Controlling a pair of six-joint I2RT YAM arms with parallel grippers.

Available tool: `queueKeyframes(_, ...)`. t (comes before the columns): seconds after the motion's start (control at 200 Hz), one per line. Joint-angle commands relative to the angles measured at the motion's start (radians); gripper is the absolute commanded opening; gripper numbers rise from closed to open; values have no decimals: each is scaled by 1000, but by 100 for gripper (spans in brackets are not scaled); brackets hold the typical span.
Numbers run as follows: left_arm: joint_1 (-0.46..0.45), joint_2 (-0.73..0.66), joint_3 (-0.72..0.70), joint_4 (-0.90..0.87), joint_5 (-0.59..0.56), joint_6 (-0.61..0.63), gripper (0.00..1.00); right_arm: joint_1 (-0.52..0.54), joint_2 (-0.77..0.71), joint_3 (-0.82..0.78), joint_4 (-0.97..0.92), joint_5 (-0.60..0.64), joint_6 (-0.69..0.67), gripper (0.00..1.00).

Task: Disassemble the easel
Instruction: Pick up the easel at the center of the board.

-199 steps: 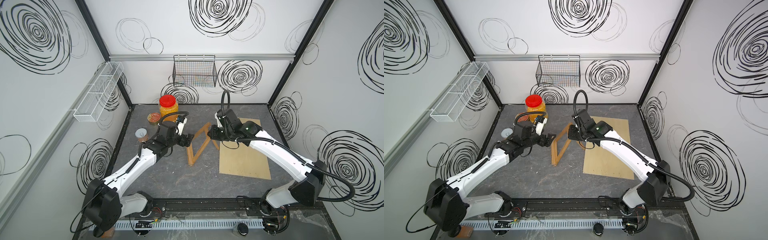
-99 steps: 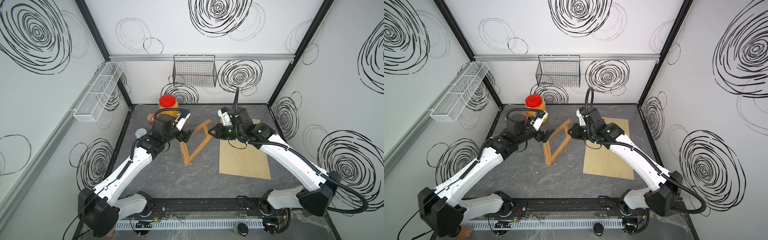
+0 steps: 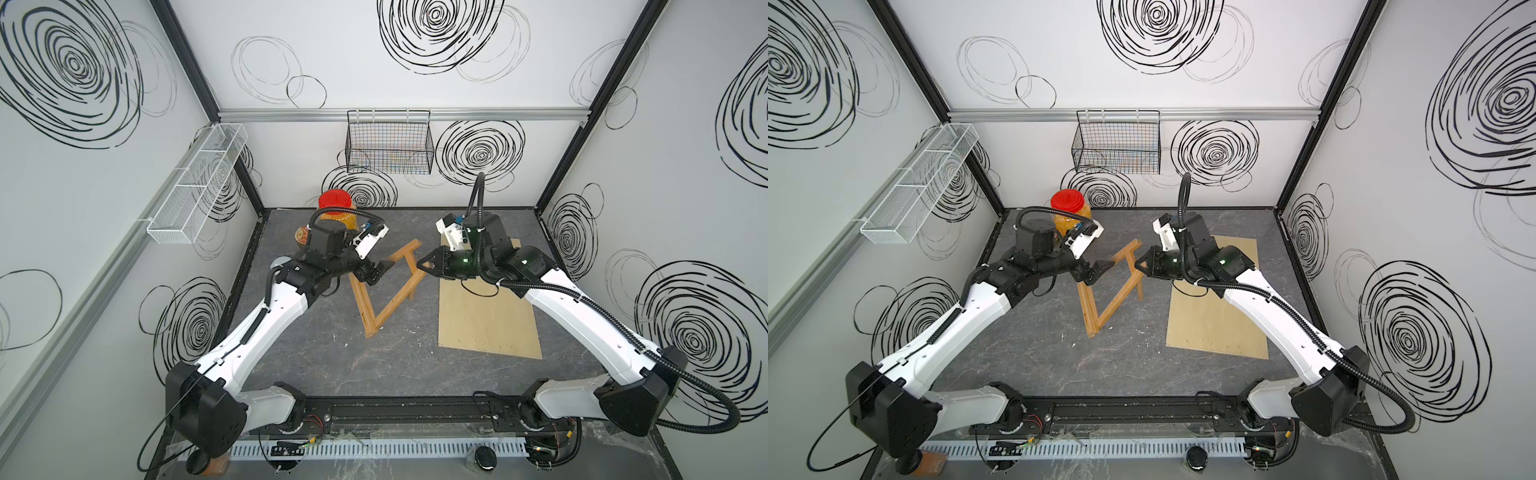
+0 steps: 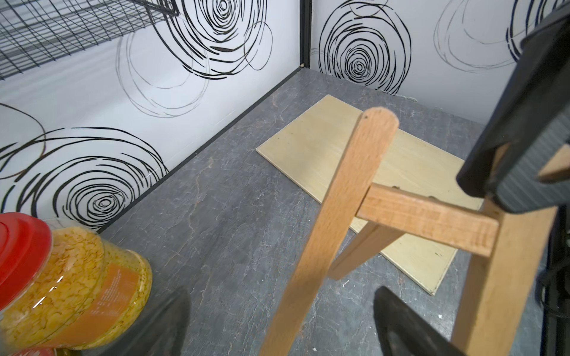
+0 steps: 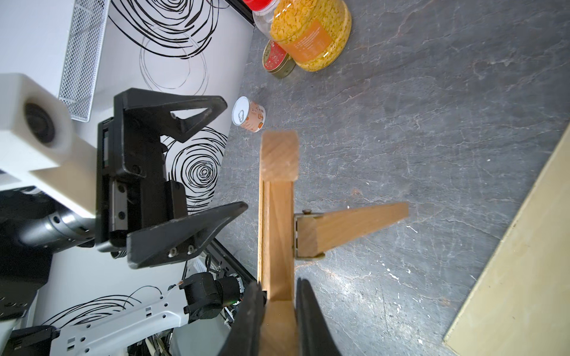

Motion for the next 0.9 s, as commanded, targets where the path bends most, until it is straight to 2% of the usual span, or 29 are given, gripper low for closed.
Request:
queueKeyframes(0.0,6,33,41,-31,45,49,93,-5,-35,18,82,-57,-6,0)
queueKeyframes(0.13,3,69,59,-60,38,74,91,-5,-36,25,84,-88,-10,0)
queueKeyframes(0.255,11,94,82,-81,91,80,82,-4,-35,36,83,-109,-10,0)
queueKeyframes(0.385,7,112,102,-95,109,92,68,-4,-35,38,82,-113,-11,0)
queueKeyframes(0.621,6,110,117,-118,106,103,31,-14,-46,39,73,-94,-14,0)
queueKeyframes(0.711,4,100,112,-112,111,101,22,-16,-60,26,98,-74,-9,0)
queueKeyframes(0.776,0,96,112,-108,108,86,19,-16,-74,14,124,-57,-7,16)
queueKeyframes(0.856,-3,93,115,-94,79,42,15,-13,-95,-4,155,-25,-6,50)
queueKeyframes(0.896,-3,90,115,-86,60,14,13,-10,-110,-17,168,4,-9,62)
